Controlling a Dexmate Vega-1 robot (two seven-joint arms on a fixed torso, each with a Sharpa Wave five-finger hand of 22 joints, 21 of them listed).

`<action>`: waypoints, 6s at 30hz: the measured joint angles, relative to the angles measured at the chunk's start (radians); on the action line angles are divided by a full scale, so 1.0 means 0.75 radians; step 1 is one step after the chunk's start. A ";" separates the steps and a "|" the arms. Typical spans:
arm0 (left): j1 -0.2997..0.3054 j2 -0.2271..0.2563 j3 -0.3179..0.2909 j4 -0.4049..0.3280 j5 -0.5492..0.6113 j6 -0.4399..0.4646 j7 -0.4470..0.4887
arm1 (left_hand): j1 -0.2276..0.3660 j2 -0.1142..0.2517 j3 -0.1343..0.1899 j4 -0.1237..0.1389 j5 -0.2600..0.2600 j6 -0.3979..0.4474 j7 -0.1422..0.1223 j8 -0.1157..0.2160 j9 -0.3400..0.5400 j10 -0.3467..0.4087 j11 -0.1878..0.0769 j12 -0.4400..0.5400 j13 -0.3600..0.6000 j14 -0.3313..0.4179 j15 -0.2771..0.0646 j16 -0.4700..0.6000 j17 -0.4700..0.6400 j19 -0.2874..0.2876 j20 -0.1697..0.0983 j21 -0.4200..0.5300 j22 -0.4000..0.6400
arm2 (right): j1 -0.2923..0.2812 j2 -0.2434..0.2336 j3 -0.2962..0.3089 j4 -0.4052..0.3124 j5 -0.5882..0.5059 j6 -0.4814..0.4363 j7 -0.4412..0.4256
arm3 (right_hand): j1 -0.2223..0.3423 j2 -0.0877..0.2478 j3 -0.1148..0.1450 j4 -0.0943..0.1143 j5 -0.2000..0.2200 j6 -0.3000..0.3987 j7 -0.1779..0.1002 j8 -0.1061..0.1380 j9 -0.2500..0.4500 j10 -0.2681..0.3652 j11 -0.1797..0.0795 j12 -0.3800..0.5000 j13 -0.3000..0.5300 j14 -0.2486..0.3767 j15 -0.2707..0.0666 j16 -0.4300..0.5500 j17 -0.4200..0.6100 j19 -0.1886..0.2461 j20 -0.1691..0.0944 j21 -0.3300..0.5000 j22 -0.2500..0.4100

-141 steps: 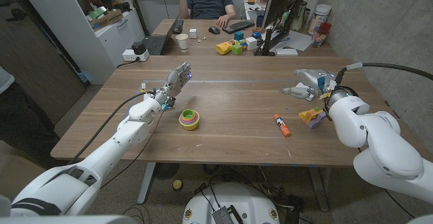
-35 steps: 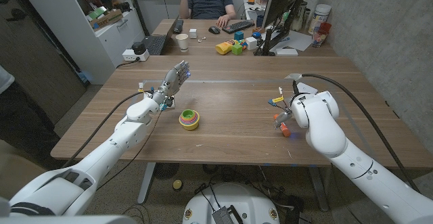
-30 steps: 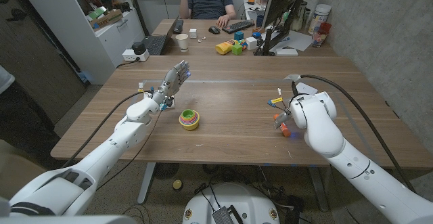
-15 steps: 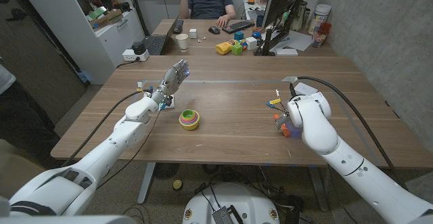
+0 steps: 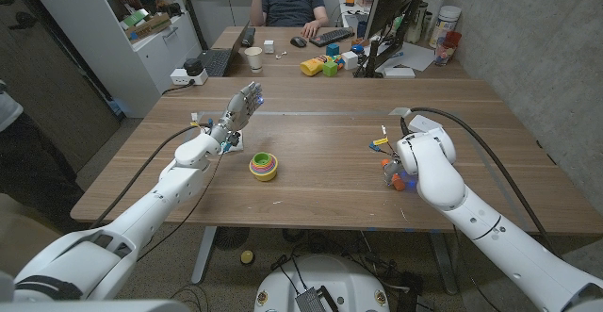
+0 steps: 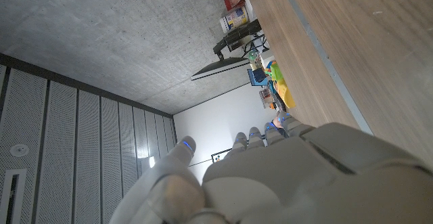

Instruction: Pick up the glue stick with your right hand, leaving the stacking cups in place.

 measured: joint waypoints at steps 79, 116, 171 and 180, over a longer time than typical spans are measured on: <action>0.002 0.010 -0.033 0.028 -0.018 -0.045 -0.005 | 0.000 0.000 -0.017 0.002 0.008 0.000 0.000 0.000 0.000 0.000 0.000 0.000 0.000 0.000 0.000 0.000 0.000 0.000 0.000 0.000 0.000 | 0.056 0.000 -0.035 0.041 -0.003 -0.161 -0.178 | 0.730 0.294 -0.484 0.076 0.075 0.490 -0.003 0.428 0.520 0.570 -0.081 1.017 1.002 0.920 -0.226 1.196 1.394 0.461 -0.214 1.074 0.539; 0.039 0.025 -0.047 -0.023 -0.021 -0.067 0.017 | 0.000 0.000 -0.028 0.002 0.008 0.000 0.000 0.000 0.000 0.000 0.000 0.000 0.000 0.000 0.000 0.000 0.000 0.000 0.000 0.000 0.000 | -0.005 0.013 0.109 -0.104 -0.049 -0.133 -0.240 | 0.757 0.319 -0.500 0.090 0.044 0.489 -0.002 0.428 0.520 0.589 -0.076 1.017 1.006 0.949 -0.226 1.235 1.401 0.461 -0.214 1.154 0.520; 0.112 0.058 -0.076 -0.117 -0.029 -0.089 0.045 | 0.000 0.000 -0.039 0.002 0.008 0.000 0.000 0.000 0.000 0.000 0.000 0.000 0.000 0.000 0.000 0.000 0.000 0.000 0.000 0.000 0.000 | -0.155 0.121 0.320 -0.343 -0.164 -0.014 -0.458 | 0.792 0.330 -0.522 0.119 0.003 0.491 -0.004 0.428 0.518 0.635 -0.064 1.022 1.014 0.980 -0.228 1.313 1.400 0.451 -0.214 1.280 0.493; 0.115 0.059 -0.078 -0.118 -0.030 -0.093 0.047 | 0.000 0.000 -0.039 0.002 0.008 0.000 0.000 0.000 0.000 0.000 0.000 0.000 0.000 0.000 0.000 0.000 0.000 0.000 0.000 0.000 0.000 | -0.164 0.145 0.338 -0.358 -0.176 0.007 -0.487 | 0.791 0.330 -0.524 0.120 0.003 0.491 -0.004 0.428 0.517 0.639 -0.059 1.022 1.014 0.979 -0.228 1.326 1.400 0.441 -0.204 1.301 0.483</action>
